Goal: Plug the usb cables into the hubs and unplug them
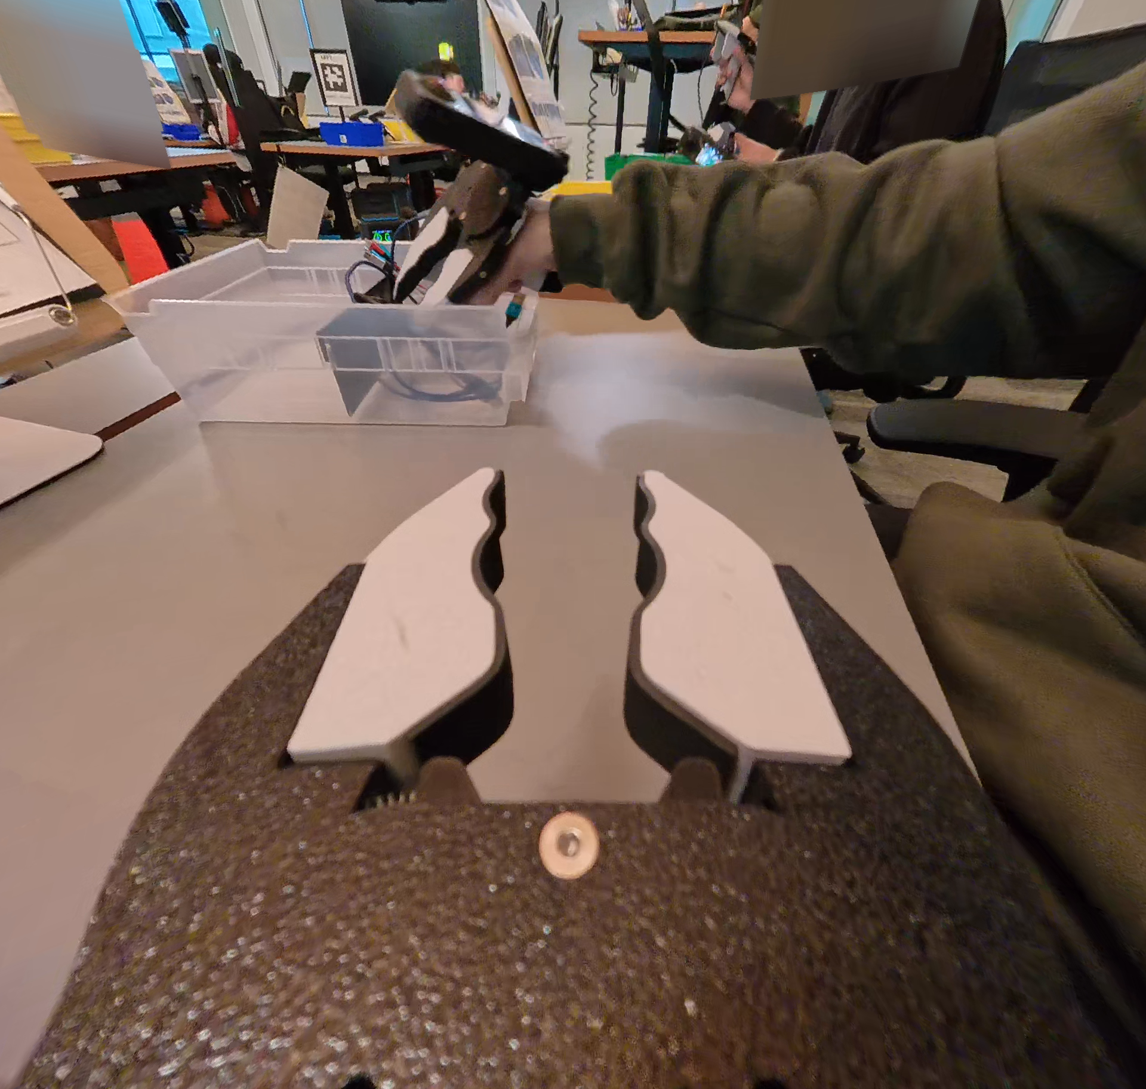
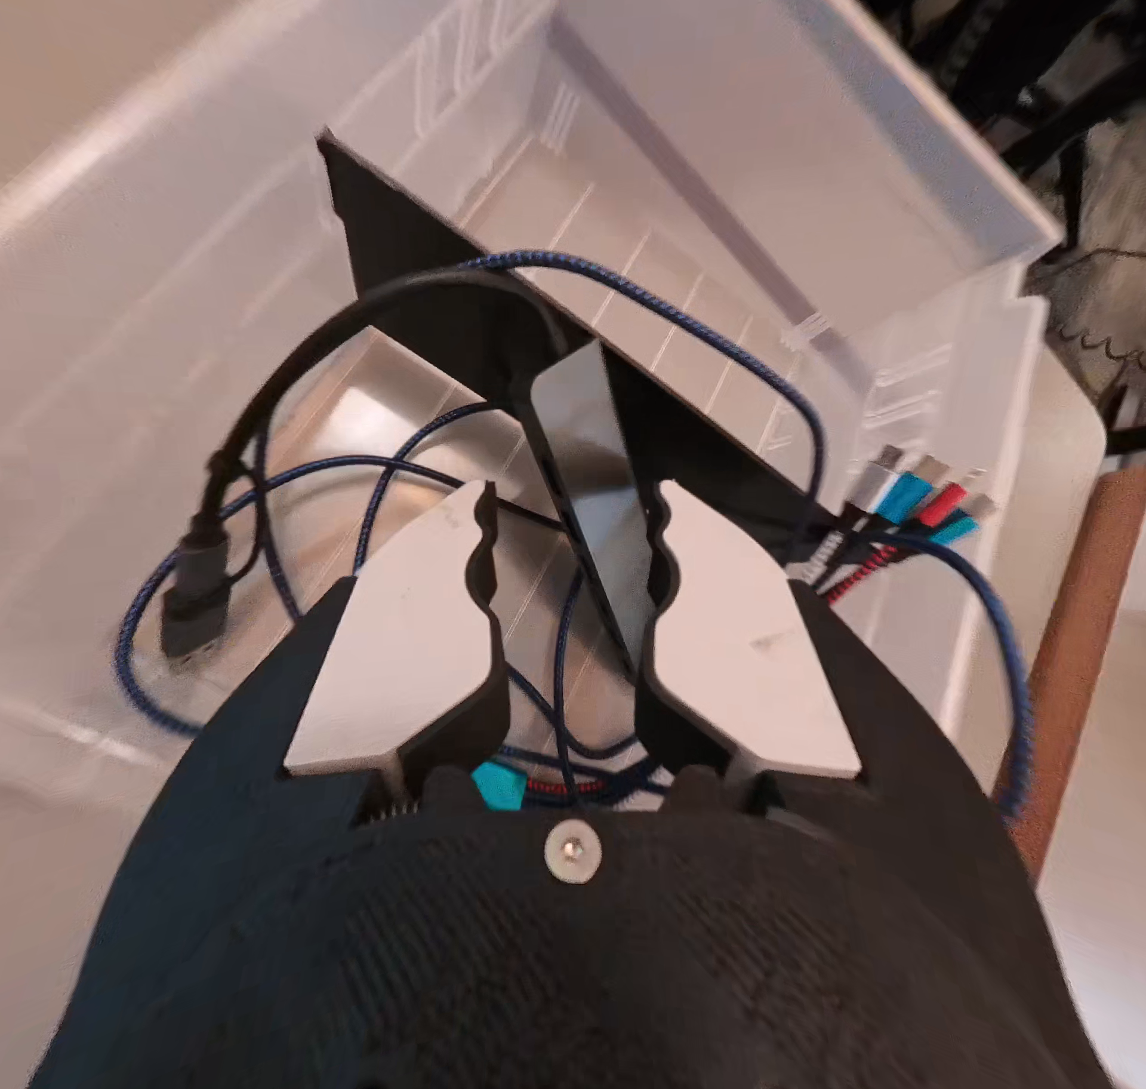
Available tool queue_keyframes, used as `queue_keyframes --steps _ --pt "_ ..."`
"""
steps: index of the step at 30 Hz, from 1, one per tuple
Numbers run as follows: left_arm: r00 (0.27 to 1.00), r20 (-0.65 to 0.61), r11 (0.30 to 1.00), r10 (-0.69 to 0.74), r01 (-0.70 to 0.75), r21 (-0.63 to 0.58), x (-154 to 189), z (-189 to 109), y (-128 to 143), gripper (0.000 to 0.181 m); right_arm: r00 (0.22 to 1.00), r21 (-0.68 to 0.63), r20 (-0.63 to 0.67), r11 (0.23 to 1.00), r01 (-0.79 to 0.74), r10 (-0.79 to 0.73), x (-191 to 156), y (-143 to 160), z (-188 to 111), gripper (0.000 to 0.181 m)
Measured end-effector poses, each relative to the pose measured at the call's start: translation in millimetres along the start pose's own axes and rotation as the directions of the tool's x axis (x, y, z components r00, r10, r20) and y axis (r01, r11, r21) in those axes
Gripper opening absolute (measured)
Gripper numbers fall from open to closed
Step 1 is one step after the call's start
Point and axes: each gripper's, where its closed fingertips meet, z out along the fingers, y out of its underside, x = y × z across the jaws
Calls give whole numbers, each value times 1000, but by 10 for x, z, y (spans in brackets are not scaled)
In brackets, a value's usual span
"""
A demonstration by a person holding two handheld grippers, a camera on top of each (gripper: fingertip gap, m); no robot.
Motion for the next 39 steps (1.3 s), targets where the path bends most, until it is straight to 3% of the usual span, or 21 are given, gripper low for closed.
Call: queue_keyframes --steps 1,2,4,6,8,12,14,16,18,21,23,26,28,34,37,39 --pt "1000 3 1000 6 -6 -7 0 -4 7 38 999 -26 -21 999 25 -26 -4 36 80 44" --pt "1000 7 1000 9 -9 -6 -2 -11 3 38 993 -35 -88 997 72 -75 53 42 117 29" --pt "1000 8 1000 5 -5 7 -6 -27 -11 38 957 -85 -204 978 191 -204 146 31 32 16" --pt "1000 8 1000 -8 8 17 -23 -37 -7 38 901 -115 -291 947 300 -321 191 -80 -251 10" --pt "1000 4 1000 -19 19 24 -36 -40 6 38 889 -81 -315 943 322 -331 221 -249 -567 10" --pt "999 -14 998 -42 42 37 -44 -14 30 38 794 5 -481 904 427 -372 607 -854 -1119 10" --pt "999 -21 998 -50 50 35 -43 8 55 38 737 41 -554 872 488 -387 798 -1215 -1168 10" --pt "998 -23 998 -52 52 26 -42 20 78 38 688 13 -574 835 550 -444 940 -1467 -1023 10" --pt "999 -20 999 -47 47 23 -43 18 78 38 680 -35 -521 809 586 -515 1002 -1574 -722 10" --pt "999 -10 999 -44 44 29 -56 -9 57 38 858 -7 -264 890 455 -441 881 -1491 -171 10" --pt "999 -5 998 -44 44 35 -69 -32 47 38 919 11 -132 926 377 -372 756 -1431 78 10" --pt "998 -5 997 -56 56 53 -86 -61 36 38 928 -84 -120 935 345 -353 718 -1231 317 16" --pt "998 -10 996 -65 66 66 -90 -75 35 38 930 -137 -134 936 324 -342 731 -1060 389 34" --pt "996 -24 992 -82 84 89 -113 -94 42 37 981 -24 -67 984 179 -180 584 -959 201 34" --pt "994 -30 989 -106 108 99 -139 -96 65 37 991 42 135 999 -26 20 315 -1068 71 38" --pt "992 -34 987 -119 122 109 -152 -94 66 37 992 39 101 997 70 -73 302 -1083 70 46"
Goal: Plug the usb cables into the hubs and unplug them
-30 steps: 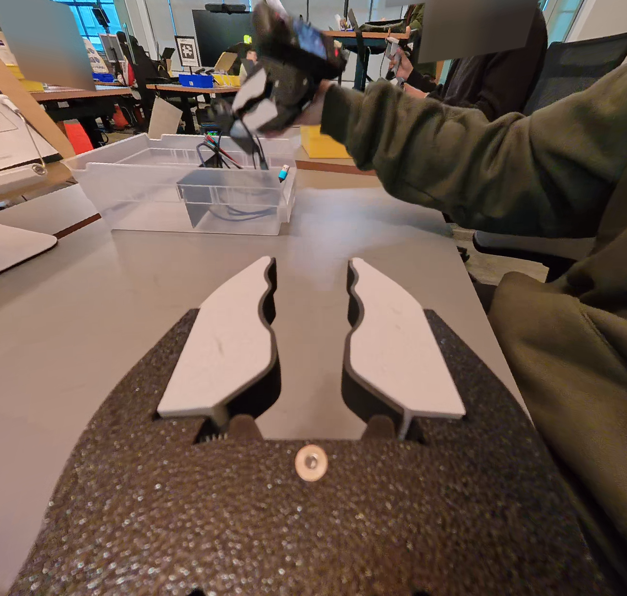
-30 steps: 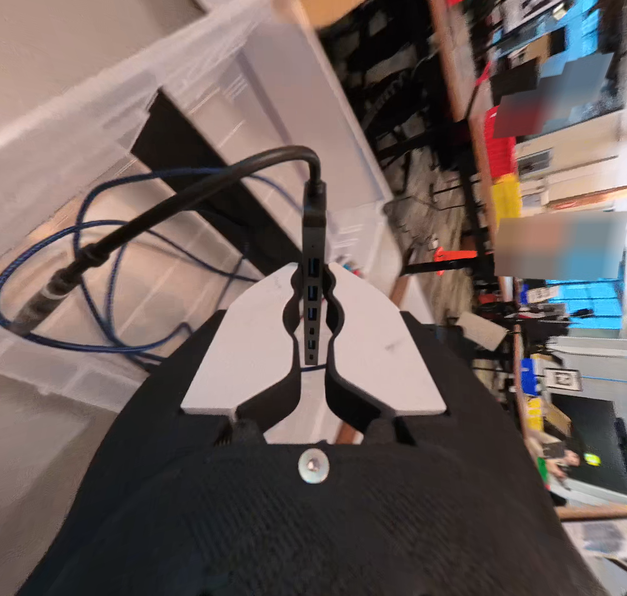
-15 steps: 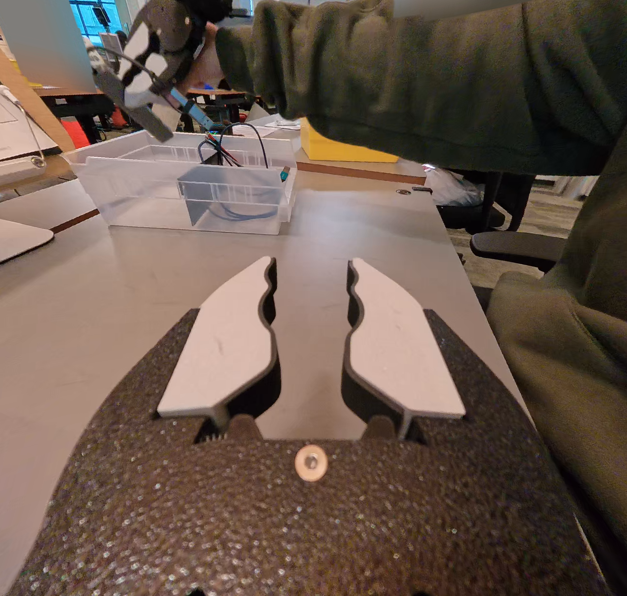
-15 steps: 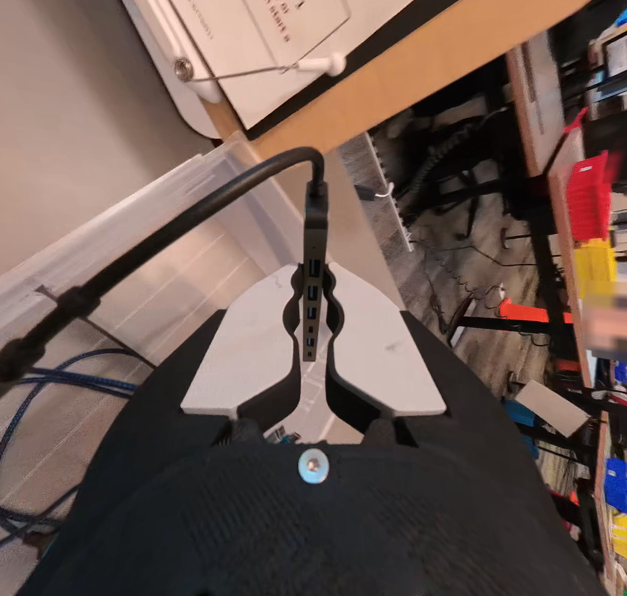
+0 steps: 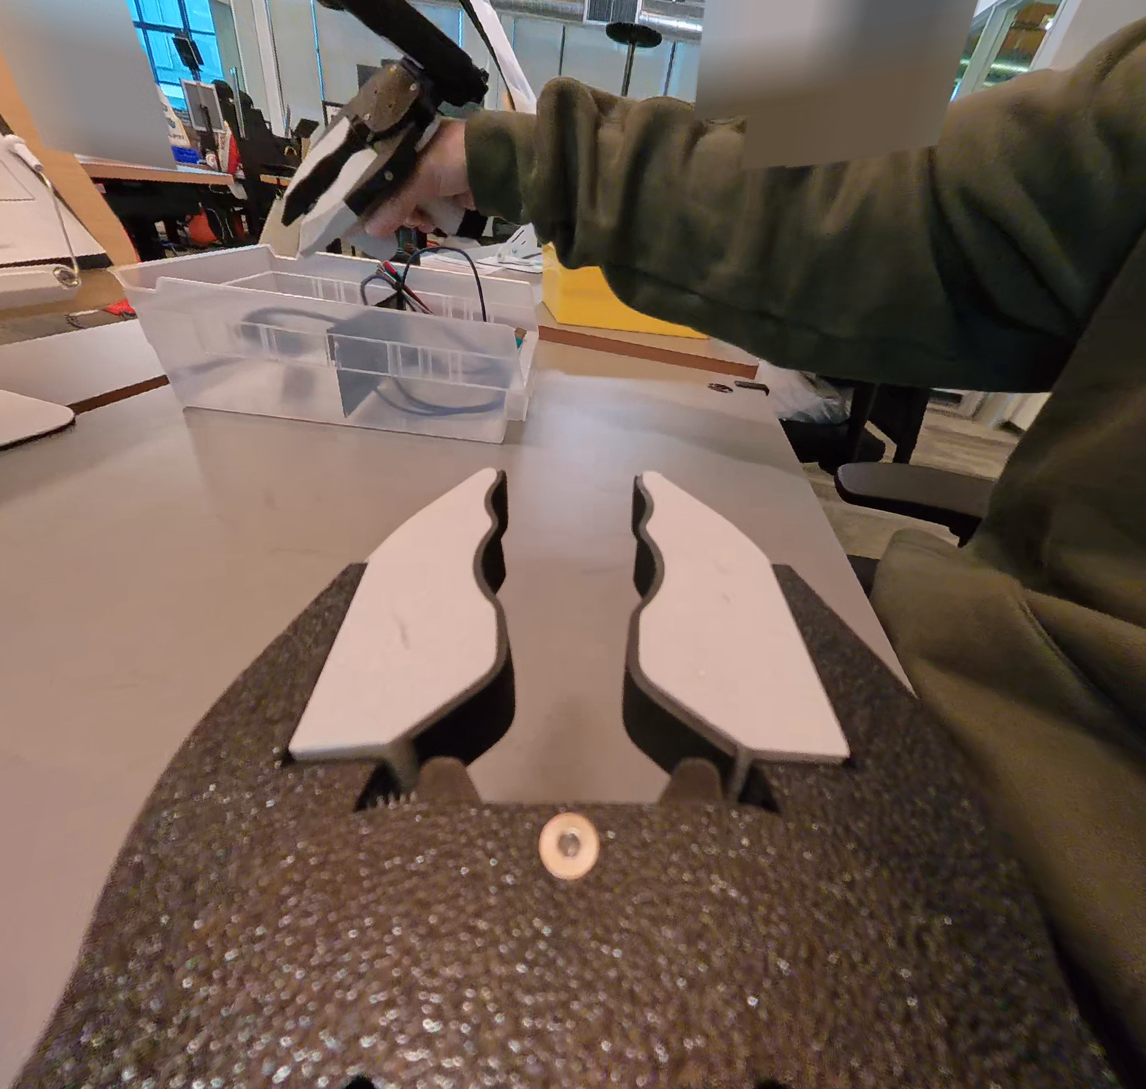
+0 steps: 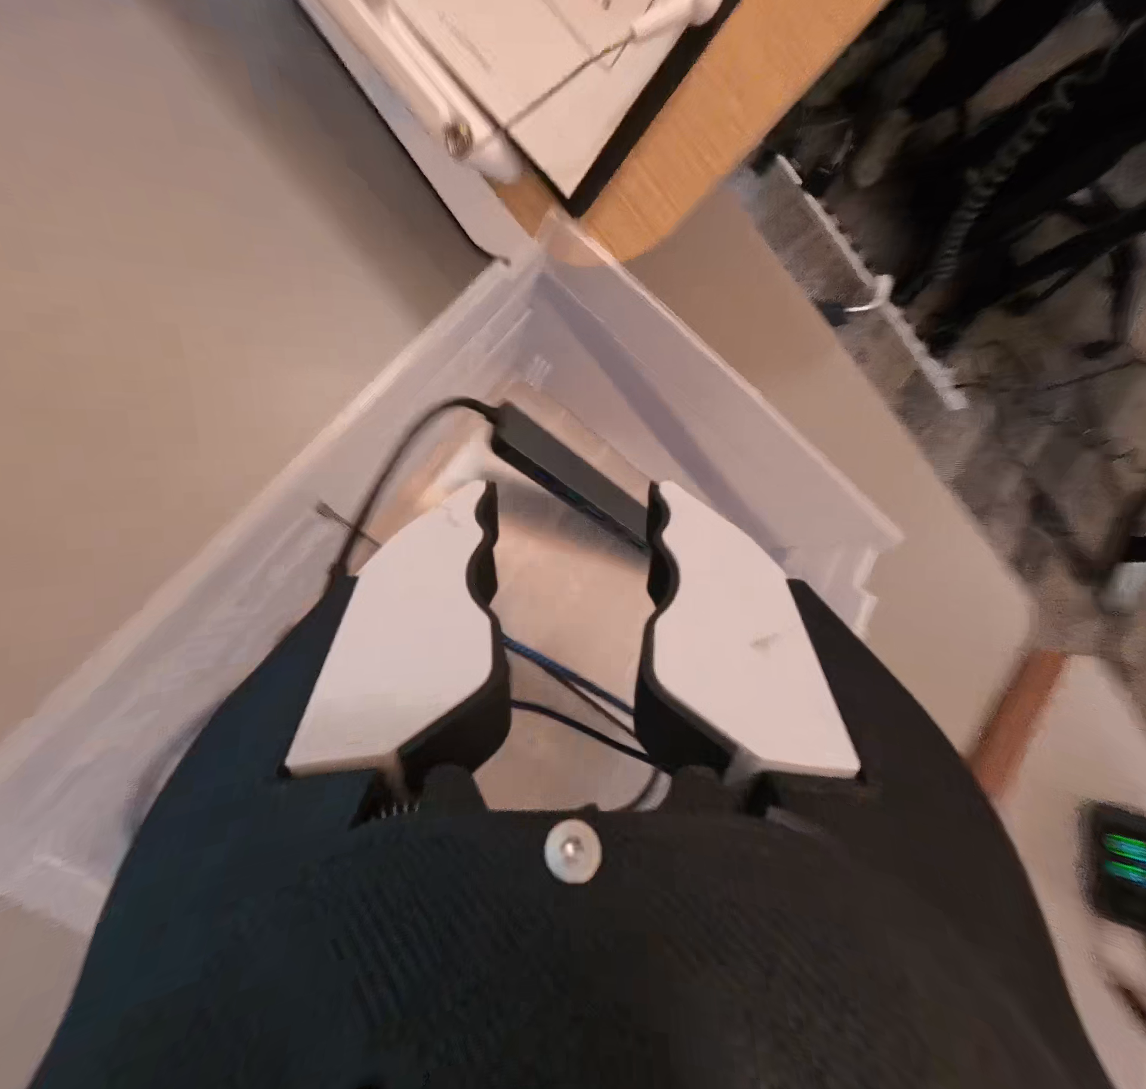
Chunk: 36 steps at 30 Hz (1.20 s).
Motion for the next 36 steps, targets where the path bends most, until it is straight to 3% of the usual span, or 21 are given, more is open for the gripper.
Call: queue_keyframes --steps 1,3,6,8,12,14,18,22,28,33,34,36 --pt "1000 -1 1000 -6 6 1 -3 0 2 37 995 -51 -32 994 97 -99 5 47 20 46" --pt "1000 1 1000 -6 6 -1 -5 0 9 37 974 -156 73 962 223 -214 -206 164 48 46" --pt "1000 12 1000 12 -11 -17 -9 -12 11 37 968 -101 219 984 148 -123 -545 -2 62 41" --pt "1000 15 1000 13 -13 -11 -12 -24 -6 37 971 -200 208 967 159 -117 -525 67 98 33" --pt "1000 13 1000 6 -6 -1 -7 -36 -26 37 903 -447 223 785 429 -367 -393 378 -127 33" --pt "1000 13 1000 14 -14 -2 -3 -42 -36 37 867 -462 242 734 498 -436 -357 403 -211 32" --pt "1000 4 1000 -3 3 14 -2 -37 -52 37 850 -474 314 706 526 -423 -393 543 -252 11" --pt "1000 3 1000 15 -15 8 17 -42 -67 37 818 -475 214 674 565 -535 -197 447 -215 10" --pt "1000 9 1000 5 -5 23 -1 -69 -88 37 844 -506 72 710 490 -531 126 209 -155 16" --pt "1000 2 1000 2 -2 13 10 -53 -69 37 864 -522 67 721 456 -499 135 371 124 28" --pt "1000 1 1000 5 -5 10 14 -51 -67 37 880 -525 34 741 419 -474 174 371 126 39" --pt "1000 -2 1000 8 -8 14 21 -51 -78 37 933 -459 -83 845 276 -350 287 280 119 42"
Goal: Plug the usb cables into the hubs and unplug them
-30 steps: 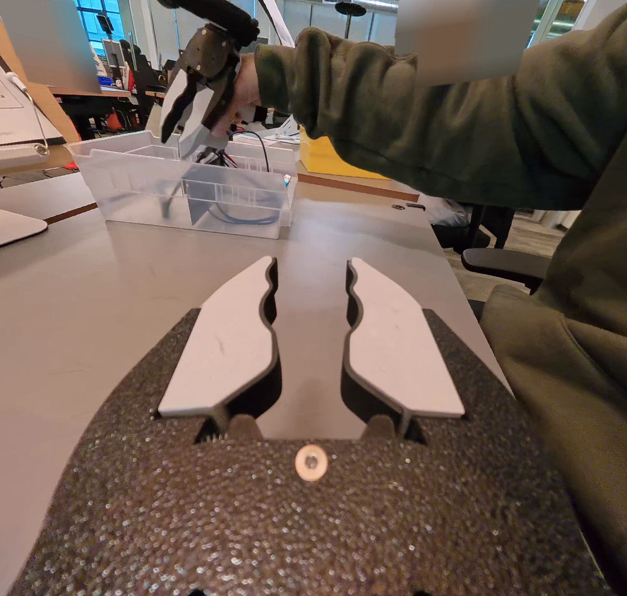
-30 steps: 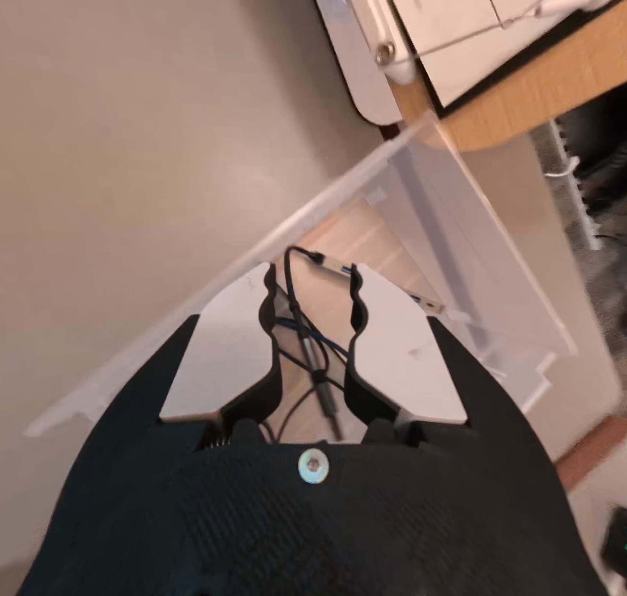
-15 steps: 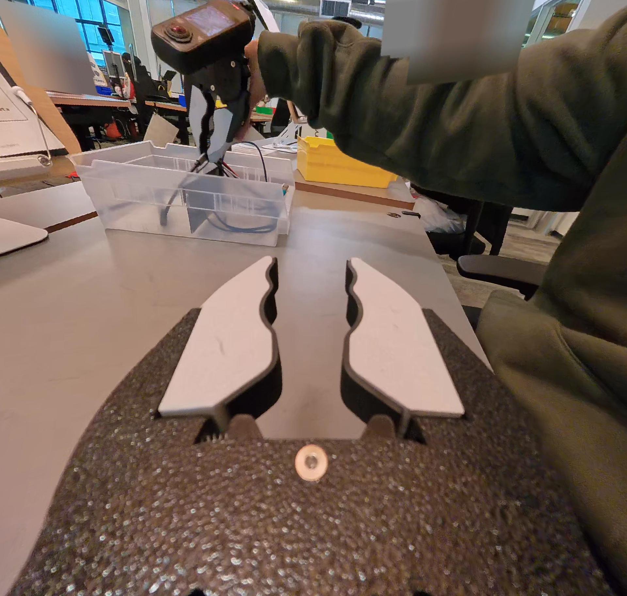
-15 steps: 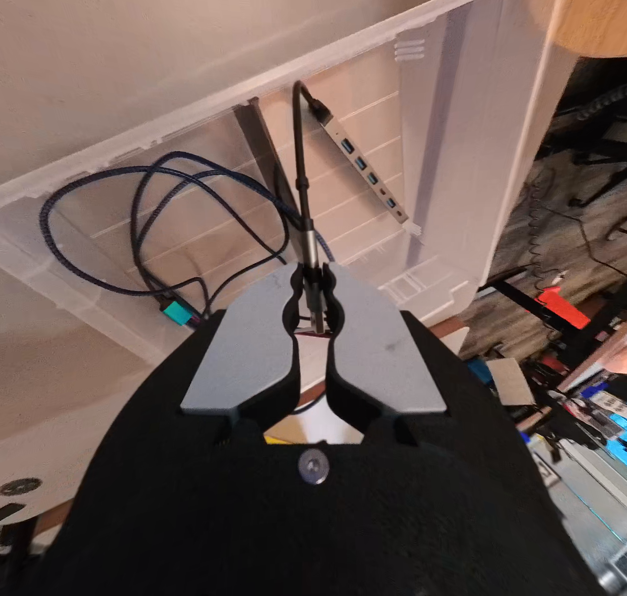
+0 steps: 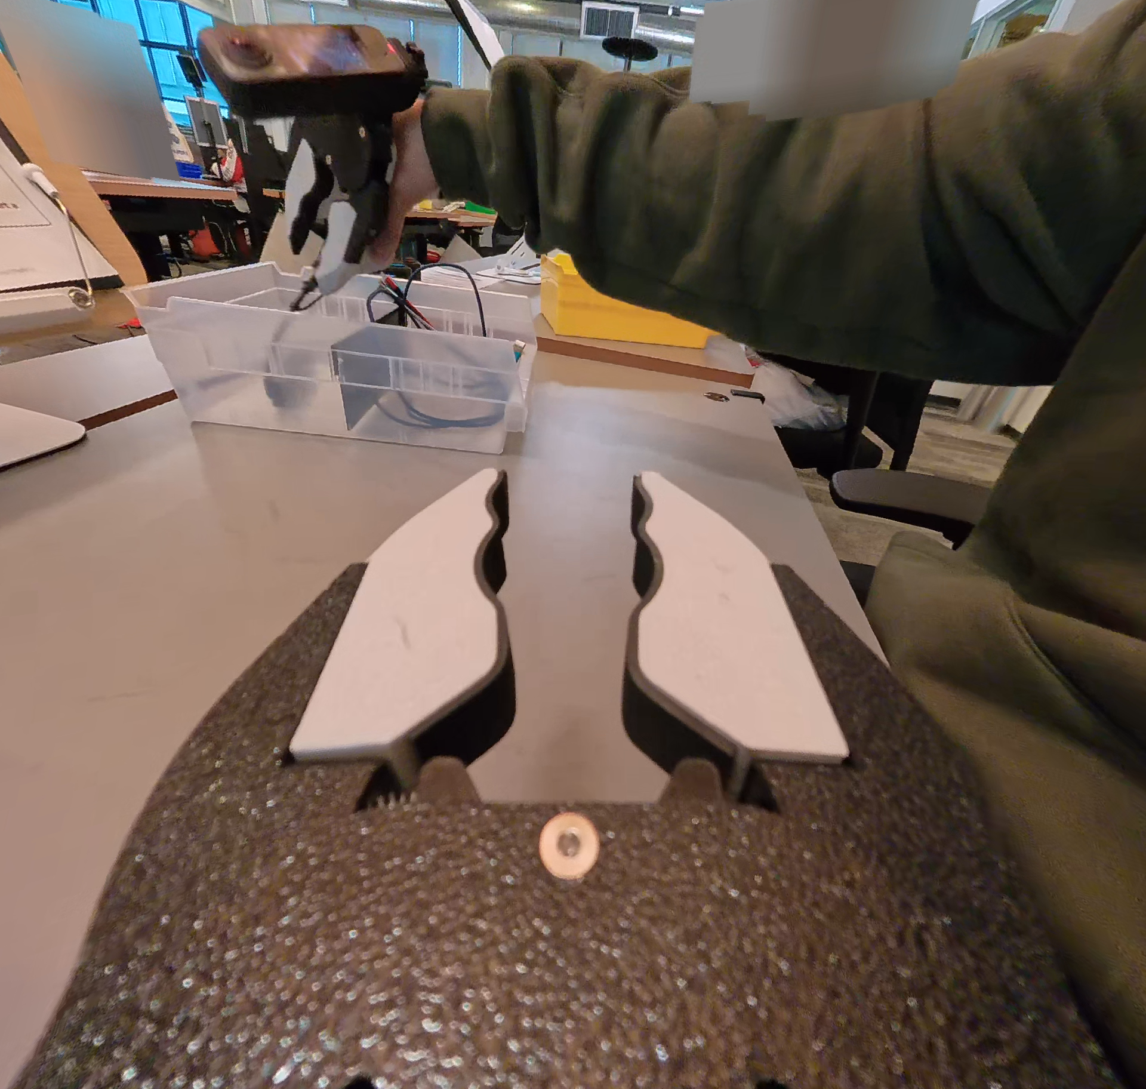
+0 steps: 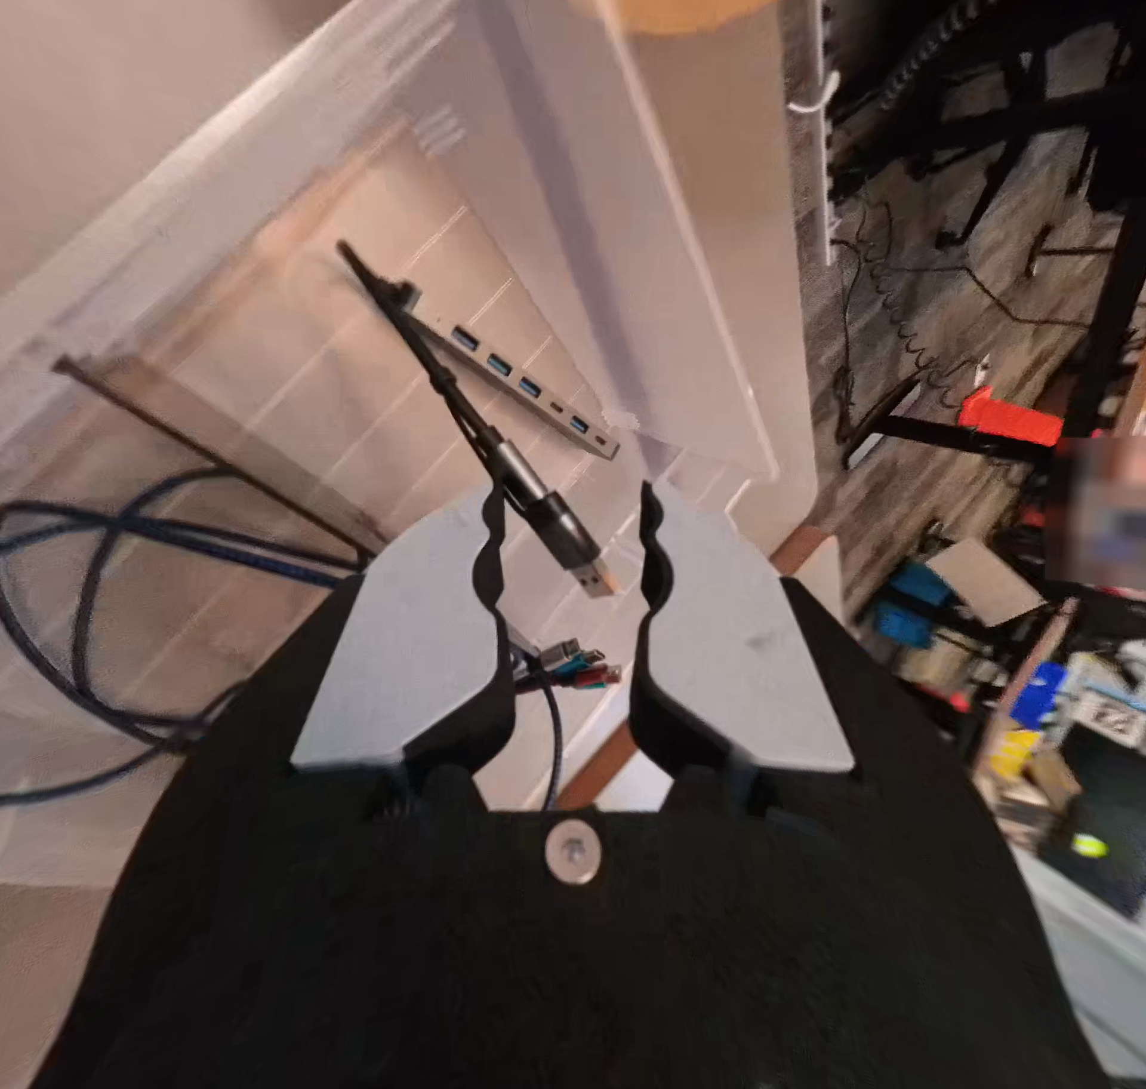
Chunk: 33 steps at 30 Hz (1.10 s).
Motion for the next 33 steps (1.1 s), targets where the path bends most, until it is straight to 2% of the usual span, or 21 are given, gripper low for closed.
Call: queue_keyframes --steps 2,4,8,16,20,23,28,30,32,33 --pt "1000 -5 1000 -4 4 7 5 1 -10 37 980 63 35 978 -199 197 93 25 -36 41" --pt "1000 -9 1000 -8 8 7 5 6 -6 37 957 40 15 956 -290 289 179 188 -37 39" --pt "1000 -17 1000 -10 10 8 15 11 -5 37 973 -88 33 971 -224 227 51 546 -42 39" --pt "1000 -23 1000 -8 8 -3 35 34 9 37 957 21 97 960 -278 275 -126 602 -80 38" --pt "1000 -20 1000 -12 11 -11 26 38 28 37 968 32 37 968 -249 248 -79 692 -205 39" --pt "1000 -16 1000 -14 14 -14 14 38 43 37 968 122 20 960 -251 250 -66 632 -410 39" --pt "1000 -10 1000 -7 6 -25 10 44 52 37 971 277 -15 934 -226 239 -308 480 -759 39" --pt "1000 -4 1000 -1 1 -25 11 45 43 37 954 411 -10 871 -268 298 -449 339 -974 39" --pt "1000 2 1000 4 -4 -26 11 48 38 36 933 555 44 767 -321 358 -639 206 -1213 39" --pt "1000 12 999 8 -7 -32 1 50 39 36 912 627 79 691 -359 402 -720 153 -1338 39"
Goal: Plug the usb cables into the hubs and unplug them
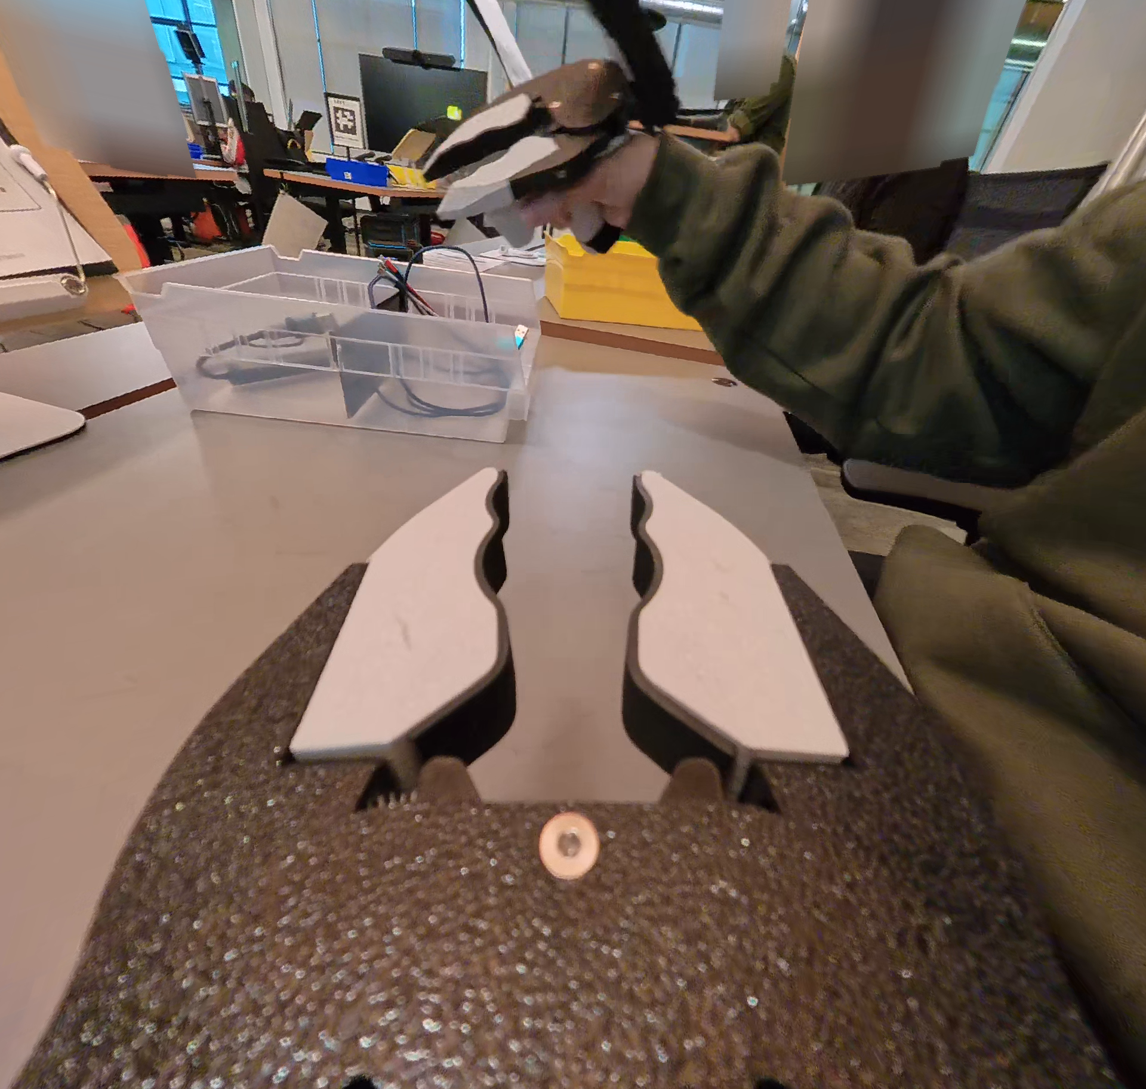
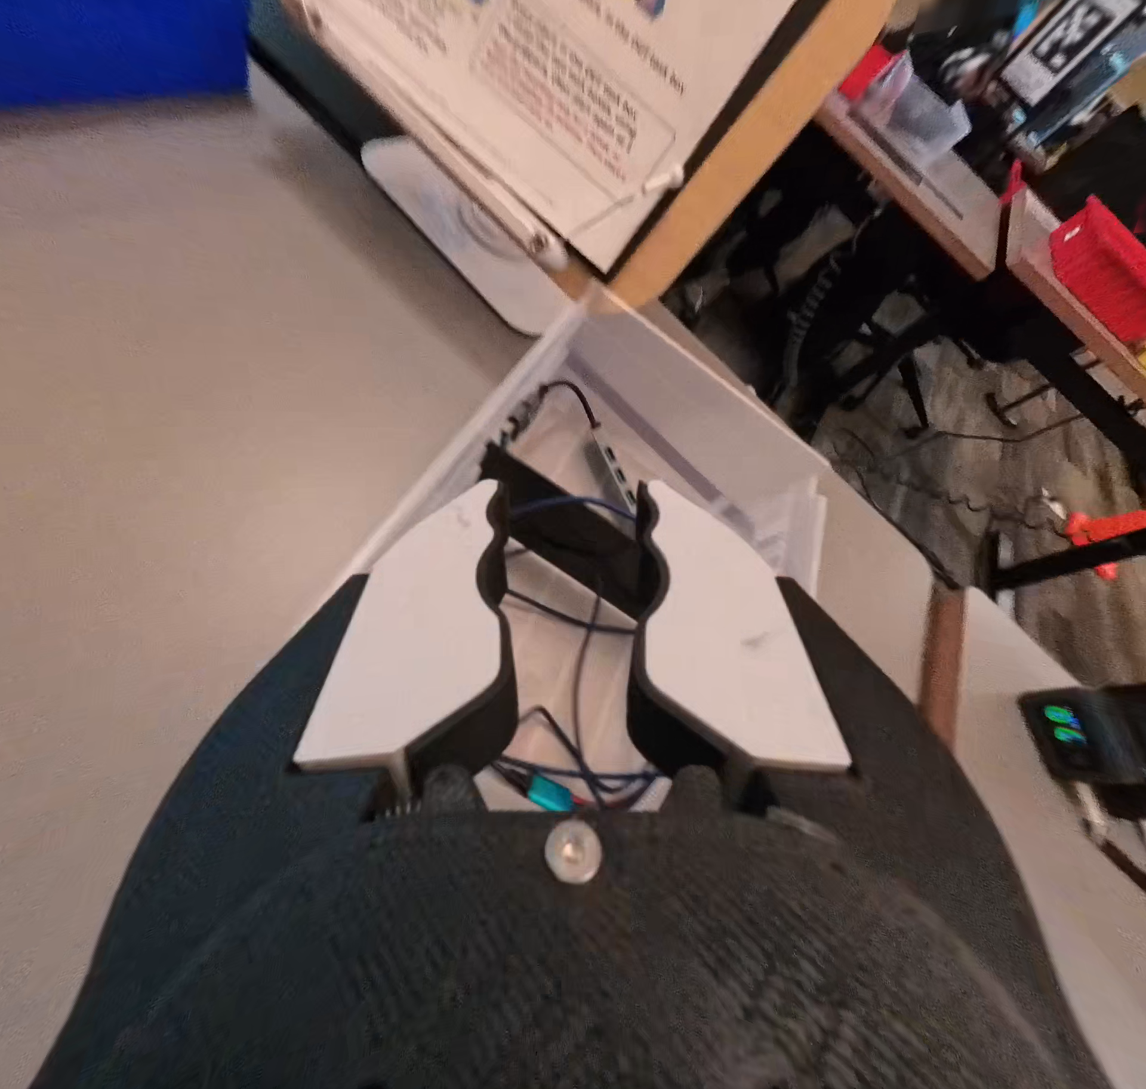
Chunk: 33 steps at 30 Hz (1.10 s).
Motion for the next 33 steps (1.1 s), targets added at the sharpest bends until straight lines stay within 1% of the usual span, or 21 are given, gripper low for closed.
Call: queue_keyframes --steps 2,3,5,7,10,11,12,14,15,16,17,19,22,23,24,26,28,30,31,32,33 --pt "999 37 1000 12 -11 -15 -33 -3 -9 36 987 219 63 963 -159 148 -258 -192 -146 39" --pt "997 68 1000 21 -19 -22 -58 -11 -35 36 976 308 121 928 -212 183 -406 -262 -220 41" --pt "984 168 999 51 -48 -25 -140 -66 -156 37 967 424 164 871 -247 194 -595 -317 -333 49" --pt "942 327 997 74 -58 -58 -307 -225 -286 38 972 431 163 874 -225 170 -719 -243 -359 61" --pt "836 546 995 60 -6 -100 -619 -649 -452 38 978 351 144 917 -192 149 -812 -30 -341 77" --pt "787 616 991 36 50 -122 -755 -831 -465 39 980 342 128 921 -186 150 -813 24 -352 80" --pt "715 699 977 8 143 -157 -924 -1055 -427 40 981 346 121 920 -185 151 -817 53 -363 81" --pt "520 854 926 5 321 -201 -1280 -1568 -323 51 982 331 137 928 -172 133 -844 103 -364 83" --pt "418 908 898 19 392 -200 -1436 -1803 -265 56 982 317 131 933 -172 137 -820 126 -358 83" --pt "342 939 869 25 457 -189 -1559 -1968 -192 65 981 316 116 931 -184 155 -774 123 -361 83" --pt "300 954 835 23 519 -183 -1647 -2056 -96 71 978 328 112 923 -201 174 -745 97 -372 83" --pt "269 962 761 49 614 -211 -1786 -2119 109 81 973 351 149 910 -221 178 -780 35 -414 83" --pt "251 956 647 150 707 -287 -2013 -2170 341 84 970 357 174 907 -224 171 -824 17 -455 82" --pt "276 952 617 130 730 -295 -2084 -2121 401 85 967 358 190 905 -230 170 -849 13 -465 82" --pt "294 952 587 80 759 -284 -2150 -2058 465 81 963 357 208 903 -237 170 -875 10 -476 81" --pt "263 965 495 10 837 -233 -2278 -2045 603 72 959 366 227 897 -247 172 -894 -17 -509 81" --pt "225 974 426 -3 882 -202 -2417 -2074 718 73 959 381 232 893 -241 160 -894 -49 -551 80" --pt "152 988 347 -2 927 -142 -2520 -2154 858 77 960 386 232 892 -237 155 -879 -54 -579 80" --pt "137 991 310 -3 942 -129 -2545 -2169 920 80 960 387 232 891 -238 156 -866 -48 -586 80" --pt "139 990 292 5 947 -134 -2577 -2180 967 81 959 388 234 889 -244 161 -855 -40 -592 80" --pt "133 991 295 5 947 -129 -2611 -2187 985 83 957 389 238 887 -251 166 -843 -31 -595 80"
